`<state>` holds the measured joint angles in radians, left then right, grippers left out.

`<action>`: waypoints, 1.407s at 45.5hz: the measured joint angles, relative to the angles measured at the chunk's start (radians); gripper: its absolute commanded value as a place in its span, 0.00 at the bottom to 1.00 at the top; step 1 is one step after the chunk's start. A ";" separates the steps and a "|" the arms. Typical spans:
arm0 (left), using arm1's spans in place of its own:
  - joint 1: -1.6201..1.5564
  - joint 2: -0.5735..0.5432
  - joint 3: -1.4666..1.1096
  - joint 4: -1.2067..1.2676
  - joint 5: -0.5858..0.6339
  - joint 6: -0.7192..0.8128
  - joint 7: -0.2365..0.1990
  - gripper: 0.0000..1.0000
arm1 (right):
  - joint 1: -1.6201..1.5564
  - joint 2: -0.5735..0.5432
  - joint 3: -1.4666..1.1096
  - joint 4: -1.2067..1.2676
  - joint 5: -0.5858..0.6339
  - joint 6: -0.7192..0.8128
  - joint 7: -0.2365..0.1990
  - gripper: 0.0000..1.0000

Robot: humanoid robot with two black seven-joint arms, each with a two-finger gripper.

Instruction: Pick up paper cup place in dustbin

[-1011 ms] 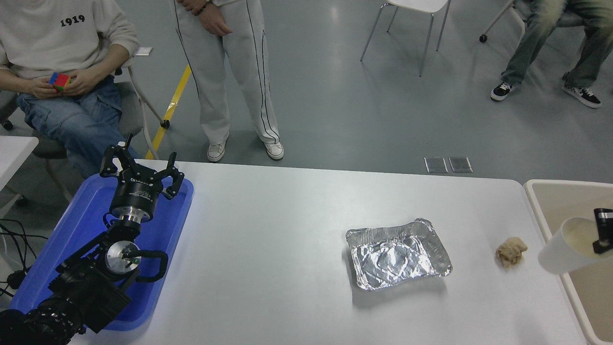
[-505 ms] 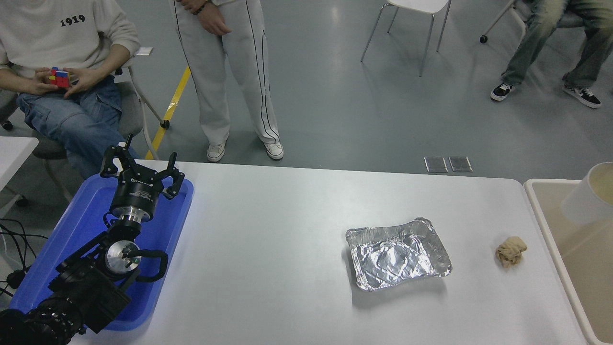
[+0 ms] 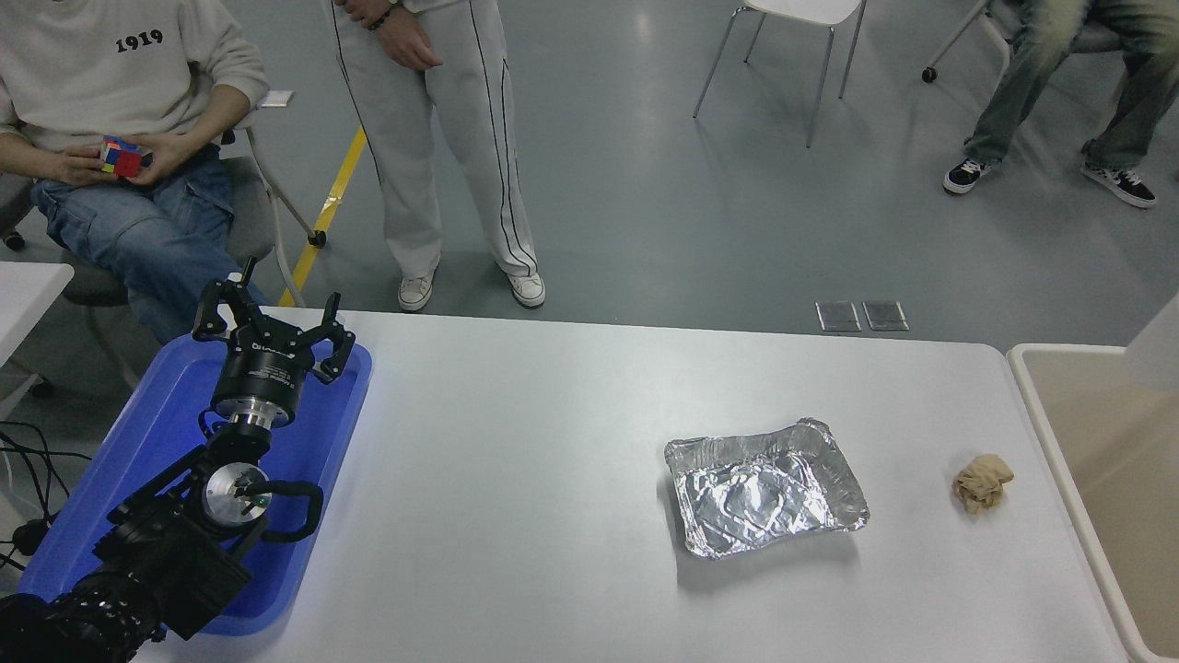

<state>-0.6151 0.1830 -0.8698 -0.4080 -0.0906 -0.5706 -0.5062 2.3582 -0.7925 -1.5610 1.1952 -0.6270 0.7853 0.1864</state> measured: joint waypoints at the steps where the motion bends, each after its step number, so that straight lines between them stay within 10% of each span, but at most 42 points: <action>1: 0.000 0.000 0.000 0.000 0.000 0.000 0.000 1.00 | -0.006 -0.001 -0.001 -0.003 0.000 0.000 0.000 0.00; 64: 0.000 0.000 -0.001 0.000 0.000 0.000 0.000 1.00 | -1.372 0.017 0.763 -0.839 0.295 -0.586 -0.010 0.00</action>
<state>-0.6151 0.1833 -0.8703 -0.4080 -0.0906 -0.5707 -0.5062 0.9864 -0.7757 -0.7979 0.3557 -0.3320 0.1988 0.1767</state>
